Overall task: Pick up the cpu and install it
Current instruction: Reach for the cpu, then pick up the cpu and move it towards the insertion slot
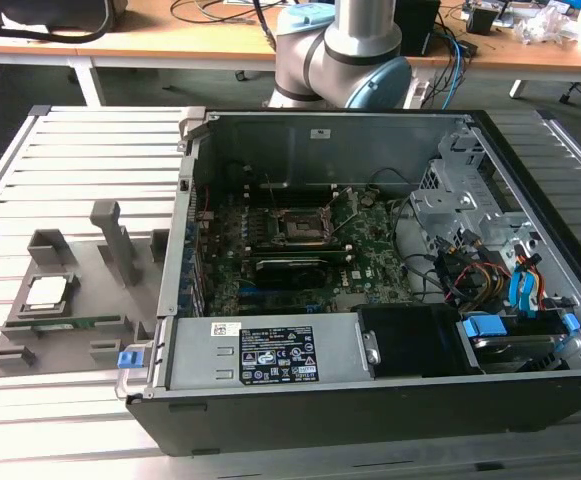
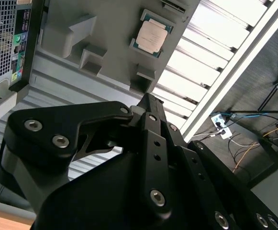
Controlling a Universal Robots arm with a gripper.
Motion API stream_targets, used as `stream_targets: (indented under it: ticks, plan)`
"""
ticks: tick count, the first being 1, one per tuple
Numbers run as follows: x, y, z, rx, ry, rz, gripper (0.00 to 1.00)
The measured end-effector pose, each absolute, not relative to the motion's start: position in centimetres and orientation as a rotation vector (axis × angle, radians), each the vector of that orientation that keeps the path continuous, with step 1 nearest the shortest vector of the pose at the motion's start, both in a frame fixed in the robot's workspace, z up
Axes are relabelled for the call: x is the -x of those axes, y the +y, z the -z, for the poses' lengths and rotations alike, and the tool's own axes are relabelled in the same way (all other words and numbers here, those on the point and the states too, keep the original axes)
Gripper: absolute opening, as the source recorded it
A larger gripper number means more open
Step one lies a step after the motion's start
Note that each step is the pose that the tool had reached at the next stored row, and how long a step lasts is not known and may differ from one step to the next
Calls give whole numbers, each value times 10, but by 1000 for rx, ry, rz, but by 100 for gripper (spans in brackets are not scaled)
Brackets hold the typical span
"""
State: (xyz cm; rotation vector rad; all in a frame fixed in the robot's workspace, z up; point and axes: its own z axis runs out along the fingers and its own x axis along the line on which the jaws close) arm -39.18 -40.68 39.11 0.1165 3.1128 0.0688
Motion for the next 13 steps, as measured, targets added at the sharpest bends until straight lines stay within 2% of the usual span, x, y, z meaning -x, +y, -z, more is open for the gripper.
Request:
stream_targets:
  ticks: [9, 10, 13]
  plan:
    - [392, -407, -391, -116, 3113, -69, 11]
    - [392, -407, -391, -116, 3113, -69, 16]
    - [393, -407, -391, -116, 3113, -69, 54]
